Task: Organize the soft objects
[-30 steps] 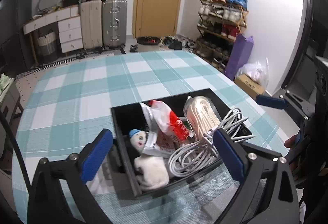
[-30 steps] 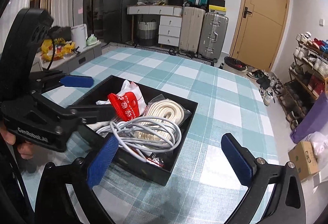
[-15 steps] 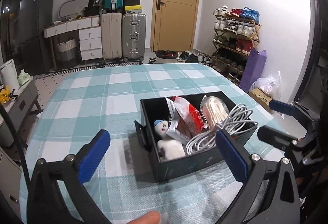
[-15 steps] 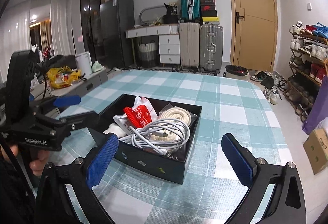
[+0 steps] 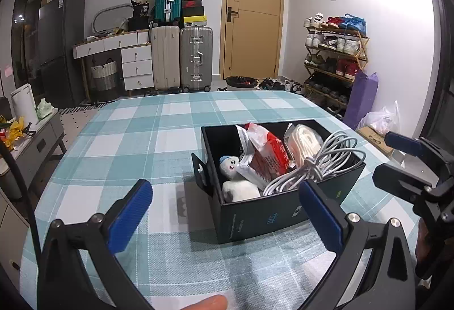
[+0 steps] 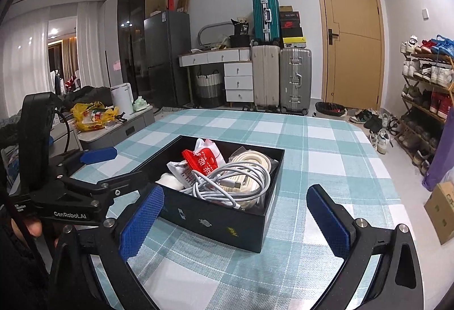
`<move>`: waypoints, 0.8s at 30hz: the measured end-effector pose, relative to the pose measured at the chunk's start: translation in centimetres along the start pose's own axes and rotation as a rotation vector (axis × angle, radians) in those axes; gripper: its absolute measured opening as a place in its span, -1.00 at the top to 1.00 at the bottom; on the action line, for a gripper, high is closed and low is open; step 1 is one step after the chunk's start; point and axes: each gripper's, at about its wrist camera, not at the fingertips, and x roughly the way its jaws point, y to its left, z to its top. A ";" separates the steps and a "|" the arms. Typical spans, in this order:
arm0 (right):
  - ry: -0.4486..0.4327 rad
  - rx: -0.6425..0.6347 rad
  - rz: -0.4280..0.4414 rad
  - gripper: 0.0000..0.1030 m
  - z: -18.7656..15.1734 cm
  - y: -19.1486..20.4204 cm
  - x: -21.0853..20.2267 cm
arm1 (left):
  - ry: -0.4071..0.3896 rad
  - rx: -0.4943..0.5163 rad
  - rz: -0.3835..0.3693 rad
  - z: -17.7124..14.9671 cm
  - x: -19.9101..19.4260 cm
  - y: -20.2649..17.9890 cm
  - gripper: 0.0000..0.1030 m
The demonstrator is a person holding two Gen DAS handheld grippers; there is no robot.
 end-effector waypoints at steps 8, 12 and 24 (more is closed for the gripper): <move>-0.021 0.011 0.012 -0.99 -0.6 0.0 -0.2 | -0.008 -0.004 -0.005 -0.4 0.3 0.0 -1.00; -0.018 0.020 0.015 -0.99 -1.0 -0.1 -0.1 | -0.014 -0.005 0.000 -0.4 0.1 0.0 -1.00; -0.035 0.023 0.029 -0.99 -1.2 -0.3 0.0 | -0.015 -0.018 -0.003 -0.3 0.0 0.3 -1.00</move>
